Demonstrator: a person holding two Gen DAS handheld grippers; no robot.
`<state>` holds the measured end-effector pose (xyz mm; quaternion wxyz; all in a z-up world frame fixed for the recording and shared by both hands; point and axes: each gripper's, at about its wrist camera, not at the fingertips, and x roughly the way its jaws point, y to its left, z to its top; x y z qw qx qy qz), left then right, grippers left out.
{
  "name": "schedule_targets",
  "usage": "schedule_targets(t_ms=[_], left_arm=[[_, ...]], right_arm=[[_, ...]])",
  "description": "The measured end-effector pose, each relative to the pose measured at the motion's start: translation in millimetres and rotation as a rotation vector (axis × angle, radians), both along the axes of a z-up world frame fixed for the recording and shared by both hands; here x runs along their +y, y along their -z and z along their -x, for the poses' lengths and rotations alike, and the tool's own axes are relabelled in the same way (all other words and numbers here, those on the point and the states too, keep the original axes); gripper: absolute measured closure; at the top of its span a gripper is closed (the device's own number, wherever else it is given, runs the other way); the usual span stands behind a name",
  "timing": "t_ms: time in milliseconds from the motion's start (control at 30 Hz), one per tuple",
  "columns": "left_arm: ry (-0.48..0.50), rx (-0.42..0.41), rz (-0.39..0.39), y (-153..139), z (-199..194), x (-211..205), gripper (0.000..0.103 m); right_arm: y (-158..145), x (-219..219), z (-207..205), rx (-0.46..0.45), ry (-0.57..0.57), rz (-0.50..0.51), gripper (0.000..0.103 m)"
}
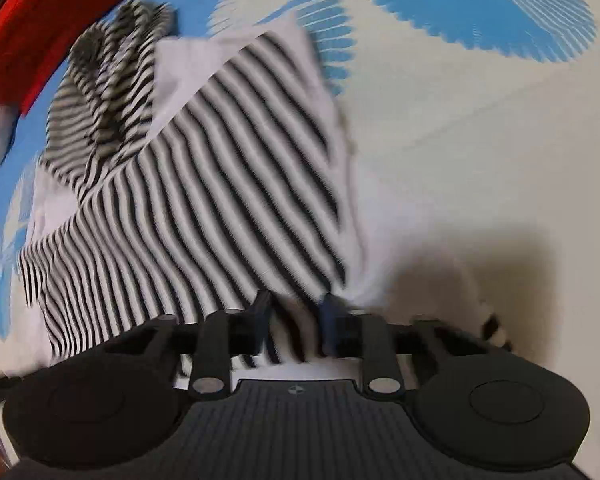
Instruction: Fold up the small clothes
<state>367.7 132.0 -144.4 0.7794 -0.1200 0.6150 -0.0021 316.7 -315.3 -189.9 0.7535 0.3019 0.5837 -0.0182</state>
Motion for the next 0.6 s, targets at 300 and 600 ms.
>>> schedule_targets(t_ms=[300,600], left_arm=[[0.027,0.000,-0.049,5,-3,-12,0.071],[0.036,-0.238,-0.111,-56,-7,-31,0.062]], right_arm=[[-17,3,-4,-0.069,-0.037,0.073,0.060],[-92,16,-15,-0.374,-0.061,0.164,0.060]])
